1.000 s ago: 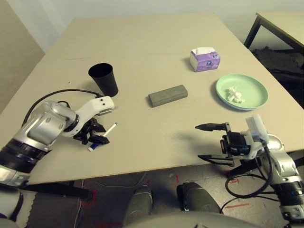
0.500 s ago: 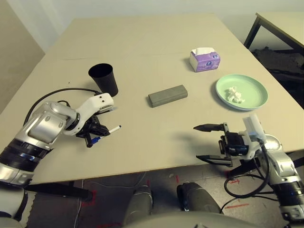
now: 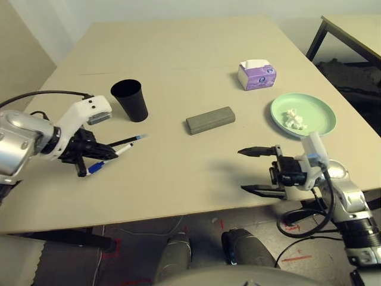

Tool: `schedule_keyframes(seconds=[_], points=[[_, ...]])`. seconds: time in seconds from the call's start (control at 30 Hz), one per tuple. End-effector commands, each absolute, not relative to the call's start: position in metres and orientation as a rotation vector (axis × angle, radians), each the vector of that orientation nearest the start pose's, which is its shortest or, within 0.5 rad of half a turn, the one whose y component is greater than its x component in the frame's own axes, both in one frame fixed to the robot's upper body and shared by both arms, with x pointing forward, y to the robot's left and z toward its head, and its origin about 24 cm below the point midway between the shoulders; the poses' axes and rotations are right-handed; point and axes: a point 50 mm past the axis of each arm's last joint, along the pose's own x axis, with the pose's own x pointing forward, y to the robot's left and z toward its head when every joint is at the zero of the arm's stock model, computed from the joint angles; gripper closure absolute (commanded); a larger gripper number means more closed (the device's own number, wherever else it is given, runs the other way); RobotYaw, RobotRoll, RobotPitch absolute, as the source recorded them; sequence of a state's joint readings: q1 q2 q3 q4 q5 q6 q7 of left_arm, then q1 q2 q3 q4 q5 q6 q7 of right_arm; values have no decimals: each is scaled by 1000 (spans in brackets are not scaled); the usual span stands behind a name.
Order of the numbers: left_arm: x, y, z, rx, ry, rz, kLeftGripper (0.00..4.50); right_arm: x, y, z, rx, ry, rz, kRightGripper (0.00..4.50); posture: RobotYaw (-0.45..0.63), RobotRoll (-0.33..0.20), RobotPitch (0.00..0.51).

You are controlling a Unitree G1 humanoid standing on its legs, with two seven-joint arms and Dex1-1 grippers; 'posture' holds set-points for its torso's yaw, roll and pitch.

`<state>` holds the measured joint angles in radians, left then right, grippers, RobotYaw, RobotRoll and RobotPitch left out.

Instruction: Organize and tidy the items on the table.

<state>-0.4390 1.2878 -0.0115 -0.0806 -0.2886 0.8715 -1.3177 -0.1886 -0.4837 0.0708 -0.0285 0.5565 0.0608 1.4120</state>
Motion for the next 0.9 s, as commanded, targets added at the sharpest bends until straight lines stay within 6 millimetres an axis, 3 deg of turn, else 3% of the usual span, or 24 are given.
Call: schedule_keyframes(seconds=[0.03,0.27,0.47,0.9], points=[[252,300,222,405,680,-753,4487,241,-160,106,-9,-145,1533,0,-52,0,86],[252,305,204,110,161,-529,4487,248,-160,113,59,-182,1429,0,-17,0,89],[255,302,192,66,-17,-363,4487,261,-163,112,-15,-185,1265,0,-1,0,91],[311,310,218,105,-255,-216,4487,258,-160,99,-90,-155,1098,0,-31,0,76]])
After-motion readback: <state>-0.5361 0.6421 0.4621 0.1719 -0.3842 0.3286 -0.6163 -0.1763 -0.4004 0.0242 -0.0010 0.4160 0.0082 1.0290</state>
